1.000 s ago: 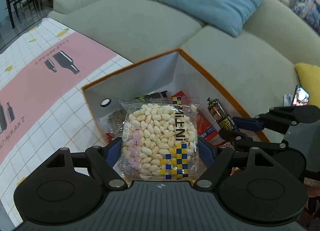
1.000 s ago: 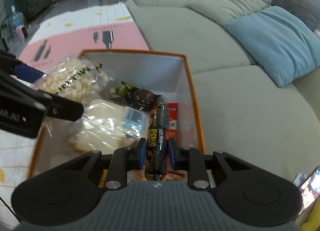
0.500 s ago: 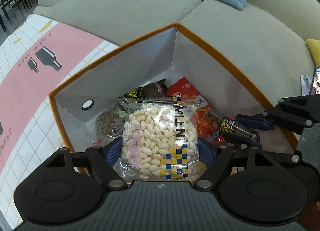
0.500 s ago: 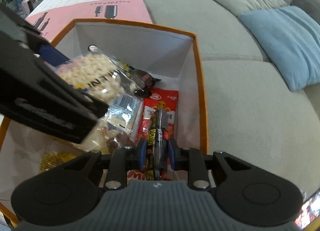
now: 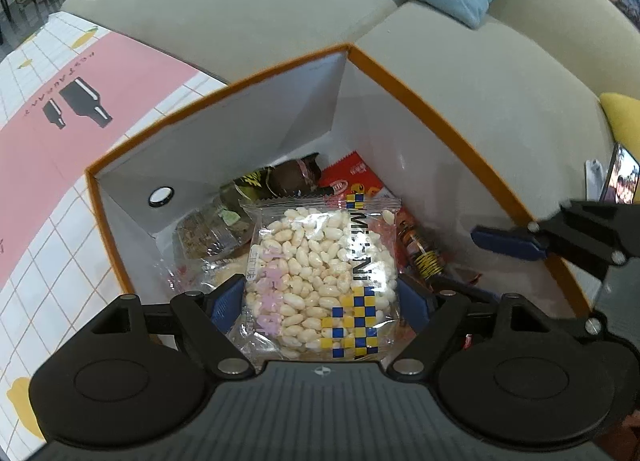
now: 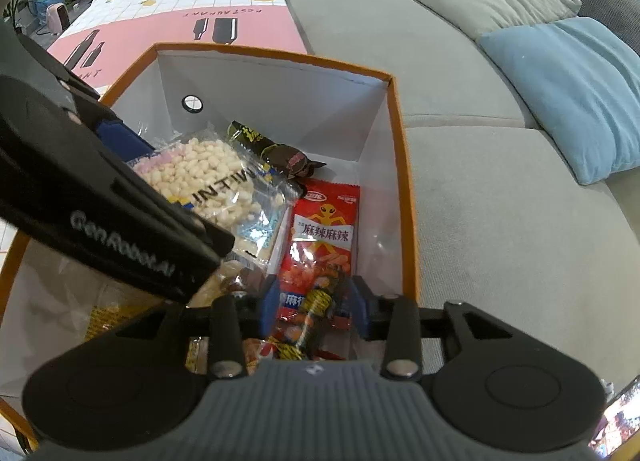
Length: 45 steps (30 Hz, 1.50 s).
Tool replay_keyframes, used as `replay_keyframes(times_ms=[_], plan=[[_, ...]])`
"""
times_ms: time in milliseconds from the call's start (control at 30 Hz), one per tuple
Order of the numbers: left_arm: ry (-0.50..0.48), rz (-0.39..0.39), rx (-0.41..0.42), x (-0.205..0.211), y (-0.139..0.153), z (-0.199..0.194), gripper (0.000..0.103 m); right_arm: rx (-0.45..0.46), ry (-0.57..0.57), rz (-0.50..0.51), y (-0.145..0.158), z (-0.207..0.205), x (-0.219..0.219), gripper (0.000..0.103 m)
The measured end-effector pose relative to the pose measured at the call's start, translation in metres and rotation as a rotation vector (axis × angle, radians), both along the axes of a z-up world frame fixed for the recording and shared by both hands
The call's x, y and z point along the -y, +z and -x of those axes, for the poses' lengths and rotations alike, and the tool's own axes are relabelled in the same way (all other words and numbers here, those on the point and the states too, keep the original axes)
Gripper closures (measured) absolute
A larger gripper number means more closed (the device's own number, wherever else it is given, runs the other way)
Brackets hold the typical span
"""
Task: Organize snacks
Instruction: 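Carry the candy bag and sausage stick into the orange box, then open both tools to drop the snacks and lift them out of the box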
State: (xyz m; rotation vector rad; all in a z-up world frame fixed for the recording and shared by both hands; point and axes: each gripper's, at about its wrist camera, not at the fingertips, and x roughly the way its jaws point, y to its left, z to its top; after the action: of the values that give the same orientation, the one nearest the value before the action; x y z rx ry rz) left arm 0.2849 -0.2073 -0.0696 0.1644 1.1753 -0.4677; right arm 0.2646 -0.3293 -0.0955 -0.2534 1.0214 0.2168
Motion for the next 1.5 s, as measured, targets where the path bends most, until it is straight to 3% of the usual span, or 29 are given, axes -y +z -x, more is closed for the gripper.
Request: replay_keyframes(times_ms=[100,367,533,600,667,700,800,867,1233,1500], plan=[[0.042,-0.001,0.006,-0.004,0.003,0.000,0.010,0.000,-0.031,-0.060,0.009,0.009,0.006,0.062],[0.096,0.021,0.030,-0.007,0.007,0.004,0.010,0.019,-0.175,-0.418,0.036,0.035,0.022,0.063],[0.114,0.054,0.017,-0.011,0.011,0.008,0.010,-0.004,-0.206,-0.549,0.036,0.032,0.014,0.063],[0.122,0.075,0.008,-0.014,0.013,0.008,0.011,-0.015,-0.231,-0.573,0.033,0.027,0.010,0.066],[0.130,0.080,0.011,-0.014,0.014,0.007,0.011,-0.027,-0.245,-0.586,0.029,0.022,0.008,0.087],[0.130,0.072,0.016,-0.014,0.015,0.007,0.011,-0.029,-0.254,-0.591,0.028,0.021,0.007,0.087],[0.127,0.089,0.011,-0.015,0.016,0.005,0.012,0.000,-0.258,-0.577,0.028,0.021,0.004,0.091],[0.130,0.081,0.027,-0.015,0.018,0.003,0.012,0.019,-0.254,-0.537,0.030,0.020,0.001,0.103],[0.149,0.125,0.056,-0.025,0.032,0.001,0.012,0.041,-0.257,-0.356,0.011,-0.007,0.011,0.103],[0.128,0.024,0.154,-0.032,0.043,0.018,0.013,0.088,-0.301,-0.155,-0.008,-0.034,0.017,0.103]])
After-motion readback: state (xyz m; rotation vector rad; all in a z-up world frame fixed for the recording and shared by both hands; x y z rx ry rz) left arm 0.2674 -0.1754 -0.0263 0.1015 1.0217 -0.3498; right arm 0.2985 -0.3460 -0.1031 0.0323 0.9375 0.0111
